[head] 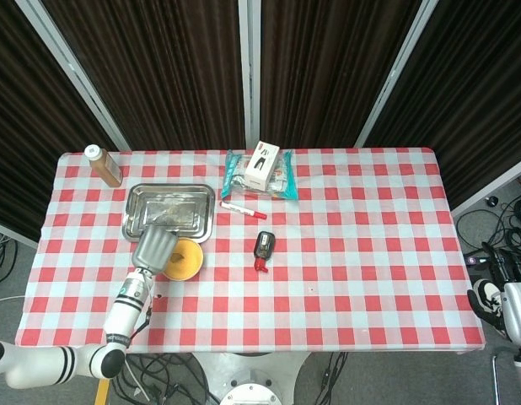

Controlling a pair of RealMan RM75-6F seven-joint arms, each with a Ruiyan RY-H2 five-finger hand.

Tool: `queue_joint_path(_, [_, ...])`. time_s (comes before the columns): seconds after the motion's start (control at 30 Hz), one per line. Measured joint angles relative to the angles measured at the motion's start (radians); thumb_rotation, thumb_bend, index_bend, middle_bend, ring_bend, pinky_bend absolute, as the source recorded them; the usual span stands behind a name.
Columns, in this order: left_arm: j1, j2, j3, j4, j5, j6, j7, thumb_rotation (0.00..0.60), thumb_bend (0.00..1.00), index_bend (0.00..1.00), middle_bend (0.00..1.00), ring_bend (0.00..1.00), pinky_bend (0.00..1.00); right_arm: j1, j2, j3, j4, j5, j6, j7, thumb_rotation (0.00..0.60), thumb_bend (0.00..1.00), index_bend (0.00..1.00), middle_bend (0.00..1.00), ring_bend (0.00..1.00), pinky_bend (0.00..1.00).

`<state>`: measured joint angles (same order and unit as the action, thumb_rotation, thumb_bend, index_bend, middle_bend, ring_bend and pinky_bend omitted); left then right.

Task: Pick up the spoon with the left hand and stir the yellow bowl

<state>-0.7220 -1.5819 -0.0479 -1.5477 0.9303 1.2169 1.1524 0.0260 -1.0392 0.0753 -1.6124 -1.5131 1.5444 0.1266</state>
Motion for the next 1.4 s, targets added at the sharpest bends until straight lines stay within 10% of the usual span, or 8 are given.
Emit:
queue_joint_path(0.67, [0.006,0.153,-0.075,-0.088,-0.152,-0.158,-0.302,0.600,0.39,0.67,0.90,0.93,1.00,-0.002,0.001,0.000,-0.010,-0.008,0.008,-0.007,0.600,0.29,0.07,0.38,0.12,0.22])
queue_joint_path(1.4, [-0.038,-0.010,0.024,0.006,-0.109,0.073,0.022,0.600,0.39,0.68,0.90,0.93,1.00,-0.002,-0.003,-0.001,0.006,0.001,-0.003,0.010,0.600,0.29,0.07,0.38,0.12,0.22])
